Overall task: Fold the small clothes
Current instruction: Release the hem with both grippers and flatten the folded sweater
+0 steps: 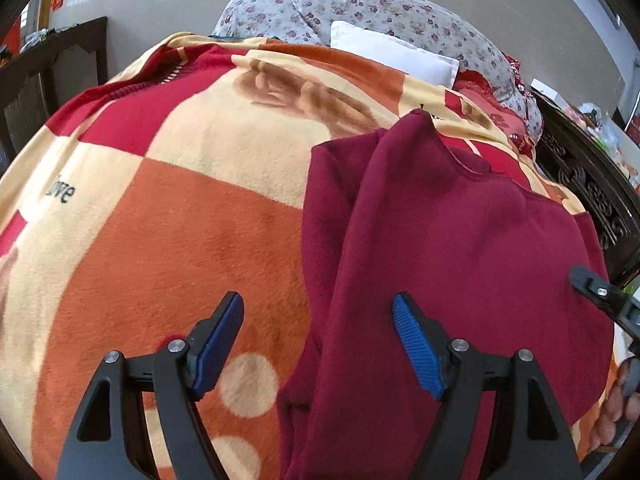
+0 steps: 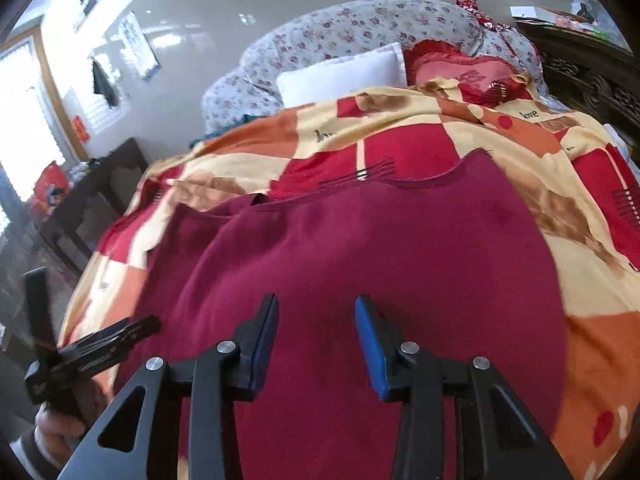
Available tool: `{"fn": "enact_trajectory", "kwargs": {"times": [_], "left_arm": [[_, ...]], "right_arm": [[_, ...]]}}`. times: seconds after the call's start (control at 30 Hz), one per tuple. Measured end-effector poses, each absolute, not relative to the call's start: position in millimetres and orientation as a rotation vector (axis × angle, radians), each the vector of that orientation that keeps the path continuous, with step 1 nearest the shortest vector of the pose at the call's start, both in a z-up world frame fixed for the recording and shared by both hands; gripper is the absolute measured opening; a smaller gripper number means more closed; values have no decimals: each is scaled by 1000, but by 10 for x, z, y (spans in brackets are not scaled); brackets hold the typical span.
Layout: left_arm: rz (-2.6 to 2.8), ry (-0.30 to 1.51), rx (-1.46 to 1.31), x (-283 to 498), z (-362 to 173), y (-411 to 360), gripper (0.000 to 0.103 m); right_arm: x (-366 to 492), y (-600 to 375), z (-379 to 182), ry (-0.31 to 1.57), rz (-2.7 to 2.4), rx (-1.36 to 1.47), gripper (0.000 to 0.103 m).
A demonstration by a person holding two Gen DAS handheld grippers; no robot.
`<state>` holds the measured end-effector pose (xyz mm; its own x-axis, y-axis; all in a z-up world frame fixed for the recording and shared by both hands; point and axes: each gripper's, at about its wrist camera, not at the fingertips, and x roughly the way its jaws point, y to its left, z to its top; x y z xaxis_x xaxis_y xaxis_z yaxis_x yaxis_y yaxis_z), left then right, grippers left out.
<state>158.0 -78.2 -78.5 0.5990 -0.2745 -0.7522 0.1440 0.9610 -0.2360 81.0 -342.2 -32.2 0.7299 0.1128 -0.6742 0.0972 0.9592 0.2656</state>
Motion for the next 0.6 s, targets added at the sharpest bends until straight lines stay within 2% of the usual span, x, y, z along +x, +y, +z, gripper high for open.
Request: {"fn": "enact_trajectory", "kwargs": {"times": [0.23, 0.6], "left_arm": [[-254, 895, -147, 1647, -881, -842, 83], [-247, 900, -139, 1654, -887, -873, 85]], "right_arm": [[957, -3292, -374, 759, -69, 181, 44], [967, -3302, -397, 760, -70, 171, 44]]}}
